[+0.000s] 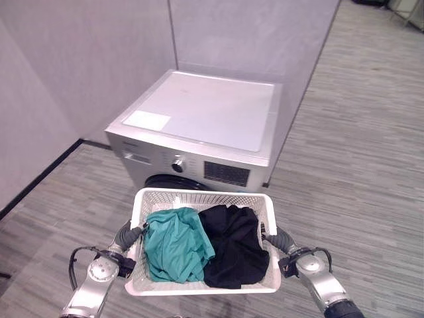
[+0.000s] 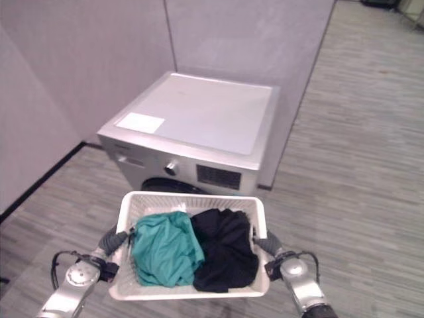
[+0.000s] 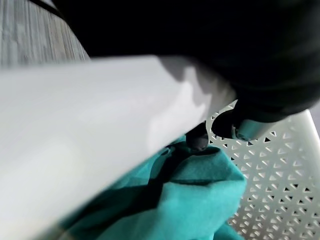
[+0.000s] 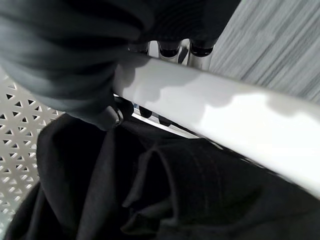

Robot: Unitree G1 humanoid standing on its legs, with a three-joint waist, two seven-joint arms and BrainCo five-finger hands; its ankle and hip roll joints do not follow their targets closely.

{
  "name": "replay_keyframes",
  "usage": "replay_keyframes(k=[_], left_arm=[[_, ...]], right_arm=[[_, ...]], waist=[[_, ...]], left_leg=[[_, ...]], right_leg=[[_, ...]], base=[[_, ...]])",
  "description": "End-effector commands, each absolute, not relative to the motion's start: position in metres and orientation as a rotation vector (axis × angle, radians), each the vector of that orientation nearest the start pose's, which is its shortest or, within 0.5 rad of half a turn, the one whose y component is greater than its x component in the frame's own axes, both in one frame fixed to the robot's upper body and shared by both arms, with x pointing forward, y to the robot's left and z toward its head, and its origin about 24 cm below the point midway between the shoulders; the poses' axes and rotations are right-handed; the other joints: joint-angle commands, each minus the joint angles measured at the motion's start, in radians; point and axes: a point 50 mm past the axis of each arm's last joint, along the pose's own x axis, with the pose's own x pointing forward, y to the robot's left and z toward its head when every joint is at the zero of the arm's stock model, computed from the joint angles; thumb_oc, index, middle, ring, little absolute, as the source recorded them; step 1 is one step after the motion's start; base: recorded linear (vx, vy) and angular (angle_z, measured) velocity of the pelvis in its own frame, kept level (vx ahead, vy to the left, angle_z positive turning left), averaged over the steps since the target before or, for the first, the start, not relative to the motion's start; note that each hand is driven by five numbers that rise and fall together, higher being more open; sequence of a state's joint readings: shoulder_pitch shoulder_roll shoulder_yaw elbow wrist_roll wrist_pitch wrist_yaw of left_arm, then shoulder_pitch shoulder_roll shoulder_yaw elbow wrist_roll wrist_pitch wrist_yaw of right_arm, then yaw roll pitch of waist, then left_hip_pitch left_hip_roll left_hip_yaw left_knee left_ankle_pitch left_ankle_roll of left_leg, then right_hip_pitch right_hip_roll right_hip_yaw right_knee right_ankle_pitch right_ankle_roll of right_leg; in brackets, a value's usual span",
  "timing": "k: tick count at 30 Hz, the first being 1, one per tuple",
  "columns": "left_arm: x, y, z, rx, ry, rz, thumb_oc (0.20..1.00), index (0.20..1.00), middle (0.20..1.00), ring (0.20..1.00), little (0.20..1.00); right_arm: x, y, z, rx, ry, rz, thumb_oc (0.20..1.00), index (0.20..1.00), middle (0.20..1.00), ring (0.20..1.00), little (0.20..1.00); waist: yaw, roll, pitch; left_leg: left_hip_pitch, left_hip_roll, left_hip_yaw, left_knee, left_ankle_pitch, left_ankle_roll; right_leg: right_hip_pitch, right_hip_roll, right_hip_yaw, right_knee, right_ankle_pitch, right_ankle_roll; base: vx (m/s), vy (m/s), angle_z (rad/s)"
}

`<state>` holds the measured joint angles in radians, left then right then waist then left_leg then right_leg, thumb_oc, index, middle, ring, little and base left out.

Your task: Grab the laundry basket,head to the washer,open it,put in the laundry and shut it.

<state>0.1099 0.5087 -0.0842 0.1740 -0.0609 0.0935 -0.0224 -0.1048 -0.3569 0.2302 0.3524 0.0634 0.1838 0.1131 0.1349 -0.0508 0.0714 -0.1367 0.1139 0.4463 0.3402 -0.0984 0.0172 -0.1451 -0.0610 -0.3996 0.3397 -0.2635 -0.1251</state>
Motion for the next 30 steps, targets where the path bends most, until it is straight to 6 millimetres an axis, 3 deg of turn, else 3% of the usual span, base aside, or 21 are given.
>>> replay_keyframes(k=[1, 3, 4, 6, 9, 10, 12, 14, 15, 17, 18, 19, 20, 22, 24, 30], left_arm=[[0.253, 0.310, 0.071, 0.410, 0.077, 0.328, 0.200, 0.200, 0.200, 0.200, 0.200], [0.258, 0.306, 0.072, 0.402, 0.068, 0.322, 0.200, 0.200, 0.200, 0.200, 0.200], [0.261, 0.304, 0.073, 0.394, 0.057, 0.327, 0.200, 0.200, 0.200, 0.200, 0.200], [0.265, 0.300, 0.073, 0.386, 0.049, 0.320, 0.200, 0.200, 0.200, 0.200, 0.200], [0.267, 0.293, 0.072, 0.374, 0.043, 0.299, 0.200, 0.200, 0.200, 0.200, 0.200], [0.264, 0.293, 0.073, 0.375, 0.037, 0.299, 0.200, 0.200, 0.200, 0.200, 0.200], [0.262, 0.294, 0.072, 0.379, 0.043, 0.301, 0.200, 0.200, 0.200, 0.200, 0.200], [0.265, 0.291, 0.075, 0.403, 0.031, 0.286, 0.200, 0.200, 0.200, 0.200, 0.200], [0.268, 0.295, 0.088, 0.557, 0.002, 0.312, 0.200, 0.200, 0.200, 0.200, 0.200], [0.268, 0.297, 0.093, 0.618, -0.009, 0.322, 0.200, 0.200, 0.200, 0.200, 0.200], [0.266, 0.306, 0.108, 0.746, -0.037, 0.329, 0.200, 0.200, 0.200, 0.200, 0.200], [0.264, 0.309, 0.114, 0.787, -0.048, 0.334, 0.200, 0.200, 0.200, 0.200, 0.200], [0.264, 0.309, 0.114, 0.789, -0.048, 0.333, 0.200, 0.200, 0.200, 0.200, 0.200], [0.252, 0.319, 0.130, 0.843, -0.089, 0.357, 0.200, 0.200, 0.200, 0.200, 0.200], [0.244, 0.325, 0.136, 0.845, -0.098, 0.371, 0.200, 0.200, 0.200, 0.200, 0.200], [0.221, 0.333, 0.153, 0.849, -0.139, 0.381, 0.200, 0.200, 0.200, 0.200, 0.200]], right_arm=[[0.274, -0.227, 0.019, -0.427, 0.312, 0.190, 0.200, 0.200, 0.200, 0.200, 0.200], [0.276, -0.227, 0.025, -0.445, 0.291, 0.196, 0.200, 0.200, 0.200, 0.200, 0.200], [0.277, -0.229, 0.030, -0.463, 0.277, 0.202, 0.200, 0.200, 0.200, 0.200, 0.200], [0.274, -0.232, 0.030, -0.467, 0.283, 0.202, 0.200, 0.200, 0.200, 0.200, 0.200], [0.270, -0.237, 0.026, -0.488, 0.311, 0.196, 0.200, 0.200, 0.200, 0.200, 0.200], [0.268, -0.242, 0.024, -0.496, 0.331, 0.192, 0.200, 0.200, 0.200, 0.200, 0.200], [0.264, -0.246, 0.023, -0.500, 0.348, 0.186, 0.200, 0.200, 0.200, 0.200, 0.200], [0.255, -0.256, 0.020, -0.488, 0.364, 0.149, 0.200, 0.200, 0.200, 0.200, 0.200], [0.244, -0.267, 0.017, -0.463, 0.377, 0.097, 0.200, 0.200, 0.200, 0.200, 0.200], [0.239, -0.273, 0.015, -0.457, 0.387, 0.069, 0.200, 0.200, 0.200, 0.200, 0.200], [0.232, -0.292, 0.018, -0.476, 0.397, -0.014, 0.200, 0.200, 0.200, 0.200, 0.200], [0.229, -0.297, 0.019, -0.478, 0.398, -0.040, 0.200, 0.200, 0.200, 0.200, 0.200], [0.229, -0.297, 0.018, -0.477, 0.399, -0.040, 0.200, 0.200, 0.200, 0.200, 0.200], [0.222, -0.321, 0.026, -0.502, 0.397, -0.149, 0.200, 0.200, 0.200, 0.200, 0.200], [0.217, -0.332, 0.036, -0.511, 0.377, -0.186, 0.200, 0.200, 0.200, 0.200, 0.200], [0.199, -0.343, 0.066, -0.537, 0.302, -0.181, 0.200, 0.200, 0.200, 0.200, 0.200]], waist=[[0.033, 0.064, 0.045], [0.030, 0.076, 0.065], [0.033, 0.085, 0.078], [0.024, 0.087, 0.090], [-0.007, 0.079, 0.087], [-0.022, 0.097, 0.068], [-0.041, 0.113, 0.049], [-0.065, 0.123, 0.032], [-0.082, 0.118, 0.028], [-0.086, 0.114, 0.017], [-0.085, 0.112, 0.005], [-0.080, 0.109, 0.002], [-0.079, 0.107, 0.001], [-0.077, 0.099, -0.019], [-0.074, 0.094, -0.029], [-0.074, 0.071, -0.041]], left_leg=[[-0.120, 0.052, -0.008, -0.124, 0.176, -0.070], [-0.133, 0.069, -0.051, -0.098, 0.189, -0.095], [-0.136, 0.071, -0.123, -0.076, 0.211, -0.122], [-0.131, 0.061, -0.247, -0.050, 0.220, -0.128], [-0.061, 0.120, -0.340, -0.030, 0.196, -0.115], [0.032, 0.123, -0.408, -0.117, 0.184, -0.097], [0.082, 0.122, -0.439, -0.191, 0.168, -0.103], [0.111, 0.126, -0.402, -0.252, 0.145, -0.114], [0.124, 0.096, -0.389, -0.267, 0.114, -0.111], [0.141, 0.073, -0.396, -0.277, 0.079, -0.106], [0.154, 0.040, -0.384, -0.289, 0.050, -0.098], [0.156, 0.024, -0.383, -0.288, 0.039, -0.089], [0.155, 0.021, -0.382, -0.287, 0.038, -0.087], [0.163, -0.016, -0.369, -0.293, 0.015, -0.067], [0.163, -0.034, -0.344, -0.295, 0.019, -0.053], [0.175, -0.051, -0.331, -0.288, 0.001, -0.039]], right_leg=[[0.184, 0.036, 0.018, -0.212, -0.036, 0.067], [0.179, 0.044, 0.025, -0.208, -0.036, 0.054], [0.180, 0.049, 0.035, -0.213, -0.040, 0.044], [0.186, 0.037, 0.024, -0.222, -0.034, 0.039], [0.180, -0.012, 0.000, -0.221, 0.006, 0.066], [0.150, -0.047, -0.014, -0.211, 0.044, 0.095], [0.143, -0.061, -0.017, -0.203, 0.046, 0.115], [0.122, -0.094, -0.040, -0.168, 0.050, 0.127], [0.119, -0.135, -0.055, -0.129, 0.068, 0.137], [0.124, -0.154, -0.037, -0.118, 0.062, 0.157], [0.121, -0.193, -0.046, -0.107, 0.084, 0.181], [0.116, -0.210, -0.041, -0.100, 0.092, 0.189], [0.114, -0.213, -0.039, -0.098, 0.093, 0.191], [0.112, -0.245, -0.032, -0.103, 0.112, 0.213], [0.109, -0.269, -0.055, -0.111, 0.143, 0.220], [0.118, -0.292, -0.059, -0.122, 0.161, 0.236]], base=[[-0.14, -0.101, -0.91], [-0.17, -0.064, -0.32], [-0.17, 0.016, 0.01], [-0.11, 0.056, -0.20], [-0.10, 0.193, 0.08], [-0.09, 0.298, 0.32], [-0.01, 0.275, -0.14], [-0.02, 0.284, -0.08], [0.02, 0.205, 0.26], [0.04, 0.199, 0.47], [-0.05, 0.234, 0.22], [-0.04, 0.168, -0.04], [-0.03, 0.097, -0.12], [-0.03, 0.113, -0.07], [-0.03, 0.090, -0.17], [0.00, 0.010, -0.11]])
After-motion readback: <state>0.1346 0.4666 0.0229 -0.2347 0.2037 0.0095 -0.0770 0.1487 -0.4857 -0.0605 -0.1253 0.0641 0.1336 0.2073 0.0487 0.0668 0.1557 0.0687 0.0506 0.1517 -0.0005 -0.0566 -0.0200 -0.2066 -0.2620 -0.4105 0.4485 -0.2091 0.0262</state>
